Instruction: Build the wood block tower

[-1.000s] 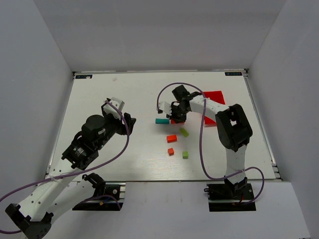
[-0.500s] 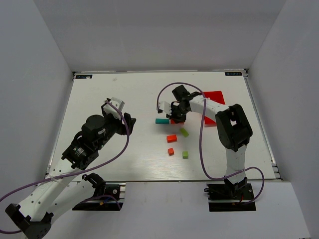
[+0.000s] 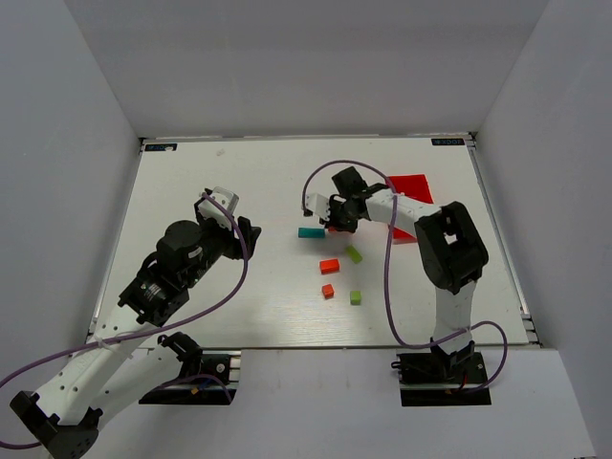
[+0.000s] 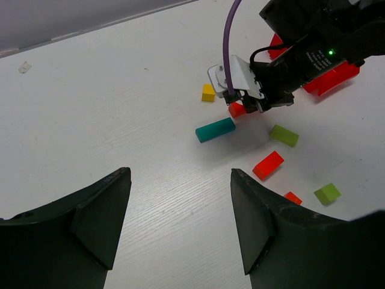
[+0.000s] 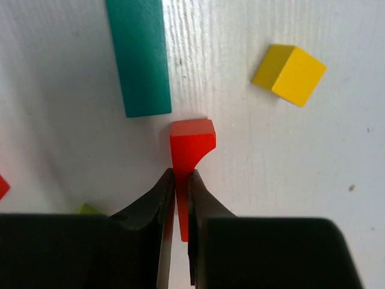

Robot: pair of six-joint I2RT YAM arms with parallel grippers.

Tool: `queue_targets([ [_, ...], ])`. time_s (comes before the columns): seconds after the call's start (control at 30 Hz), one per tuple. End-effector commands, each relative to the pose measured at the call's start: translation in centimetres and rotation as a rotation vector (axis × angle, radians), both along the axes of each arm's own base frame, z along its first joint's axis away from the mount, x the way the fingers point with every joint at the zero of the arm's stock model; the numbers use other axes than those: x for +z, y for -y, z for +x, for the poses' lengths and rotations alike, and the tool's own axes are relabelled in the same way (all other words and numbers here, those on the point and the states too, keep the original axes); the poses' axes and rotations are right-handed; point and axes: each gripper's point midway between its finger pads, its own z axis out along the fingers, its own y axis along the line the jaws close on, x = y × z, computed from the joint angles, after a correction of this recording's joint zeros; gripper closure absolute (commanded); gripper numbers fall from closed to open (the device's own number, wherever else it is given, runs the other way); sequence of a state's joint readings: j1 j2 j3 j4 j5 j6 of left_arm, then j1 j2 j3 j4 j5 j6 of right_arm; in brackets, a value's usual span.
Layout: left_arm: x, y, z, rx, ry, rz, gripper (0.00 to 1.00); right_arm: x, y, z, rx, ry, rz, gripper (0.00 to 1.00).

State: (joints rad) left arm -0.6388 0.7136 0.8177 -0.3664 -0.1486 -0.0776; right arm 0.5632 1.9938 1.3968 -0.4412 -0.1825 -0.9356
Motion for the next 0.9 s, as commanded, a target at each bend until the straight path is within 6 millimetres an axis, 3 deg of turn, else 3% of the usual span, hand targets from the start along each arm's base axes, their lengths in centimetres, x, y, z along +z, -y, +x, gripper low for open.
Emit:
queue_targets([
  [0.0, 0.0, 0.0, 0.0, -0.006, 0.003, 0.002, 0.23, 1.7, 0.5, 1.1, -0.038, 0.121, 0.008, 1.00],
  [0.03, 0.0, 0.0, 0.0, -0.006, 0.003, 0.002, 0.23, 2.2, 0.6, 1.9, -0.050, 0.160, 0.010, 1.00],
  [0.4, 0.0, 0.0, 0.0, -0.006, 0.003, 0.002, 0.23, 1.8, 2.0, 3.2, -0.094, 0.327, -0.050, 1.00],
  [0.87, 0.0, 0.0, 0.0, -0.006, 0.003, 0.002, 0.23, 1.2, 2.2, 1.9, -0.032, 0.379, -0.113, 1.00],
])
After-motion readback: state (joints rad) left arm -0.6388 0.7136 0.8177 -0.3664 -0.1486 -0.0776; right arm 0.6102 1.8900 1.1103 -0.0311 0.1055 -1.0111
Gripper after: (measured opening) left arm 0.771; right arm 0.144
